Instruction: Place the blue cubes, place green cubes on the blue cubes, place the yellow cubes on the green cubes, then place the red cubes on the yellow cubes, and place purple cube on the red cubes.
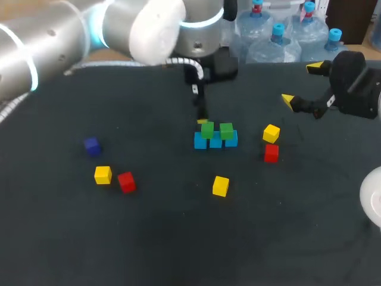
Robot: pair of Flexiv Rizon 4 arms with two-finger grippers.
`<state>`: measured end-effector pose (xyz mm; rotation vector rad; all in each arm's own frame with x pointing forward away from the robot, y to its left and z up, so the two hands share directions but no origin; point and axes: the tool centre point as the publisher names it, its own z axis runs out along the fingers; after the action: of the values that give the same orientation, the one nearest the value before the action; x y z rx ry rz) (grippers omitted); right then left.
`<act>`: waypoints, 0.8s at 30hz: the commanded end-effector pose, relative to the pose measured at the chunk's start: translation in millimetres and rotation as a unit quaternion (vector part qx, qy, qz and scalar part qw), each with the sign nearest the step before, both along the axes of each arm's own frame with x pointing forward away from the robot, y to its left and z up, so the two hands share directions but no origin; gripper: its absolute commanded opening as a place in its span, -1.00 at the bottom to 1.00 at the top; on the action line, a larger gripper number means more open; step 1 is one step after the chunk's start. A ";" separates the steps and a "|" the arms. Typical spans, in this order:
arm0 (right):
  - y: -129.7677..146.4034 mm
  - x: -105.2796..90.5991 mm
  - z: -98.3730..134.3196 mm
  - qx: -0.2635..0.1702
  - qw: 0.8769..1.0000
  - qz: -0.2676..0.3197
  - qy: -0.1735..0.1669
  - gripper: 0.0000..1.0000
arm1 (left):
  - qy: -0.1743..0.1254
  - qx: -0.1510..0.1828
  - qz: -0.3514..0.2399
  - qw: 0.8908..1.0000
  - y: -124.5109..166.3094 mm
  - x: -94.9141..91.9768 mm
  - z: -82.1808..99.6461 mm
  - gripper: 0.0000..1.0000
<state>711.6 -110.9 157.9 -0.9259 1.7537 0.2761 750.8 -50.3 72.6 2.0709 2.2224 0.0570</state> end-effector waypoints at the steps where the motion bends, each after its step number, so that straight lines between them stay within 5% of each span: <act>1: -0.8 0.1 0.2 0.001 1.000 0.002 0.001 1.00 | -0.006 -0.036 0.000 0.999 26.9 -21.8 24.6 1.00; 8: -0.8 0.1 0.2 0.001 1.000 0.002 0.001 1.00 | 0.012 -0.085 0.004 0.996 48.3 -38.7 55.8 1.00; 13: -0.8 0.1 0.2 0.001 1.000 0.002 0.001 1.00 | -0.039 -0.124 0.047 0.990 67.8 -37.8 70.5 1.00; 15: -0.8 0.1 0.2 0.001 1.000 0.002 0.001 1.00 | -0.076 -0.116 0.066 0.988 77.2 -36.6 70.5 1.00; 17: -0.8 0.1 0.2 0.001 1.000 0.002 0.001 1.00 | -0.076 -0.140 0.091 0.983 87.4 -35.0 69.4 1.00; 20: -0.8 0.1 0.2 0.001 1.000 0.002 0.001 1.00 | -0.113 -0.136 0.114 0.977 101.3 -34.4 66.8 1.00; 24: -0.8 0.1 0.2 0.001 1.000 0.002 0.001 1.00 | -0.126 -0.146 0.145 0.971 114.9 -35.2 69.5 1.00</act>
<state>711.6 -110.9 157.9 -0.9259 1.7537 0.2760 730.4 46.1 141.6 1.5944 2.3463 0.0459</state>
